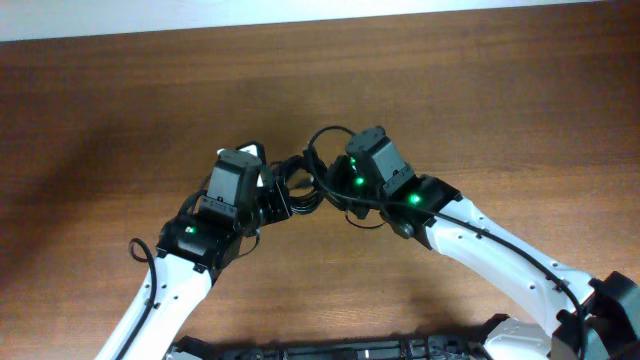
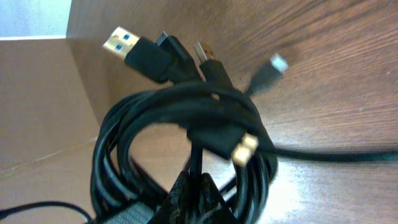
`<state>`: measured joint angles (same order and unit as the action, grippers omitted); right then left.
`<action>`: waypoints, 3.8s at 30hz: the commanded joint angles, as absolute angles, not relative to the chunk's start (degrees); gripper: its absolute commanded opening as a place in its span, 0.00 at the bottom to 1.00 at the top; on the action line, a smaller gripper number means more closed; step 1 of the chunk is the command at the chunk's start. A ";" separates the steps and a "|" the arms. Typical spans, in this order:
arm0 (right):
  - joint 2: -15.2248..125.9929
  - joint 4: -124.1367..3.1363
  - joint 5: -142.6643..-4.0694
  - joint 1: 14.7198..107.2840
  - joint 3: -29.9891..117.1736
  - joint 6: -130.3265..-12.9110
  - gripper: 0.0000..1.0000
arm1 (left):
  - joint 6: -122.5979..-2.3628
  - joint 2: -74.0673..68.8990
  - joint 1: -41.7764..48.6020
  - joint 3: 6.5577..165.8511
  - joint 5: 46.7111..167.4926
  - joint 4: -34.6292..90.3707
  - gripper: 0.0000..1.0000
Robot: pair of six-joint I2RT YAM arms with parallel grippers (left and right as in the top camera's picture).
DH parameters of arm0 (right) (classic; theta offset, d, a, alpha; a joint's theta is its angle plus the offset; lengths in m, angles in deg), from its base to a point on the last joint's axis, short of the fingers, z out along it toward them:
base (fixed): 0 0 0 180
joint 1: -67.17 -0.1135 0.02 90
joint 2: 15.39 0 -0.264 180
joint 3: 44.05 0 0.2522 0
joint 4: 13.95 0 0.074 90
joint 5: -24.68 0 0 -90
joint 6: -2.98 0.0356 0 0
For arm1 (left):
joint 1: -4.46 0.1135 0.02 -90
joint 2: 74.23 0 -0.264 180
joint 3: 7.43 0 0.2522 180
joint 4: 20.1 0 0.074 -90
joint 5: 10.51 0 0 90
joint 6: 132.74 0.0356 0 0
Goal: Untangle cables
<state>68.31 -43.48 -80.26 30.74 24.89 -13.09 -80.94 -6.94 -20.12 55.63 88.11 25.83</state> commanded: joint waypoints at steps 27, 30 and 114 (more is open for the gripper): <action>66.98 -60.38 -91.61 37.08 25.88 -91.25 0.32 | -52.94 -7.99 -8.01 55.56 110.05 21.35 0.00; 67.00 -59.16 -97.07 37.10 25.88 -91.09 0.11 | -53.14 -7.99 -5.63 55.56 112.83 21.41 0.00; 58.00 -74.37 -98.86 42.39 28.61 -101.96 0.76 | -51.21 -7.99 -0.55 55.56 133.72 18.55 0.00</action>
